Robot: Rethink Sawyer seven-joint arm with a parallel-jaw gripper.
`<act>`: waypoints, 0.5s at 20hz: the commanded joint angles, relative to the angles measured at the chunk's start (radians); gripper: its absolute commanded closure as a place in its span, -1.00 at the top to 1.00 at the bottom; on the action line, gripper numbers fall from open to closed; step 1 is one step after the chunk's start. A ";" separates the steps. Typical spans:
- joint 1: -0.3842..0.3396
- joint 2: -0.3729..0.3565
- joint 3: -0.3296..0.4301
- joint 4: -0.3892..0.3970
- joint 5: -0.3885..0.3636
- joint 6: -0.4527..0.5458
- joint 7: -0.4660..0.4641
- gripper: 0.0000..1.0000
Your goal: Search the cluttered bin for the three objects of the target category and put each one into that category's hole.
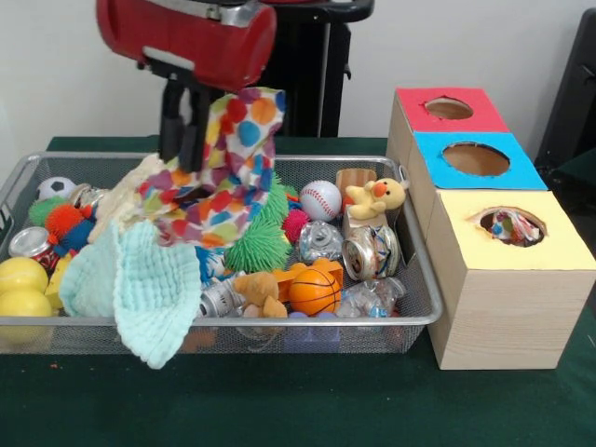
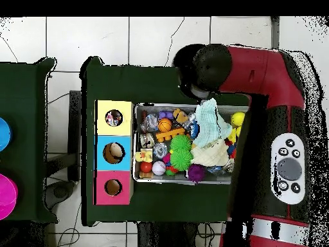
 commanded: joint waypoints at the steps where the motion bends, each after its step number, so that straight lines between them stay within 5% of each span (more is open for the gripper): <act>1: 0.037 -0.008 0.018 0.121 0.090 0.157 0.098 -1.00; 10: 0.084 -0.010 -0.029 0.158 0.154 0.114 0.173 -1.00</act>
